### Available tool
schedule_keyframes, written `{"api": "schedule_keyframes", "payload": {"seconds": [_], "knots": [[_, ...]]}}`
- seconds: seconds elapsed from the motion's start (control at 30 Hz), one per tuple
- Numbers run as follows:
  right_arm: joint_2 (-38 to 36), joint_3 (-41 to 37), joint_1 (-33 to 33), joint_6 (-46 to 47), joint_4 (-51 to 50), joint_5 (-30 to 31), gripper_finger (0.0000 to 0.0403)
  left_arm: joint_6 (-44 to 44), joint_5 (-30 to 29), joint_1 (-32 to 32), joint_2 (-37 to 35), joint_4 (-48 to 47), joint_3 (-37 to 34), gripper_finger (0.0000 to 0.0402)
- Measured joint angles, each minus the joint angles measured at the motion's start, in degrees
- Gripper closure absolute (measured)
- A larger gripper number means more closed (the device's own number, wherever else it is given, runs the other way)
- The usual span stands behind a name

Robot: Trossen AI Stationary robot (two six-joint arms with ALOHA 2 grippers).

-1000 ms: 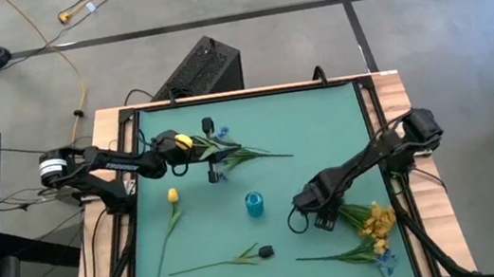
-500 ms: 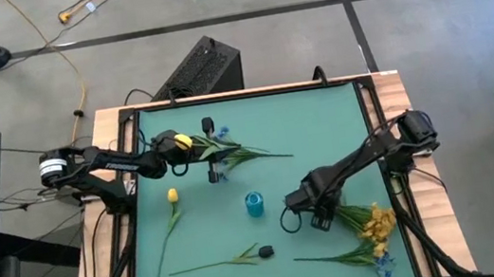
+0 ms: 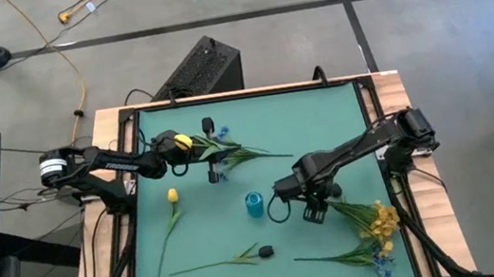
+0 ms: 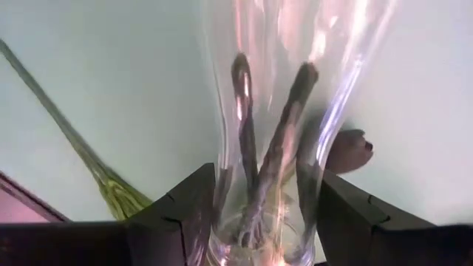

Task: Sort flowers into vase by color
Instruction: Put the top yellow tulip into the transparent vase

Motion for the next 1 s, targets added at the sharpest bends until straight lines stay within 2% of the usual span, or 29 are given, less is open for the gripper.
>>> {"api": "schedule_keyframes", "payload": {"seconds": [0.13,0.3,0.57,0.73,1.0], "knots": [[0.00,-3.01,0.91,1.00,2.46,-0.07,0.0186,-0.07,1.07,0.00,0.00,0.00,0.00,0.0401],[0.00,-6.74,2.49,1.24,1.78,-3.19,0.0186,-0.37,1.75,0.00,0.00,0.09,0.00,0.0401],[1.15,-6.95,-0.28,-4.66,-5.08,-7.86,0.0186,-1.03,1.79,-0.02,0.02,1.68,0.04,0.0402],[4.03,-3.79,-3.68,-9.12,-12.44,-9.75,0.0186,-1.32,1.81,0.00,0.02,2.60,0.04,0.0401],[12.70,5.49,-7.62,-18.89,-12.74,-15.53,0.0186,-0.08,1.33,0.09,0.02,2.97,0.08,0.0401]]}}
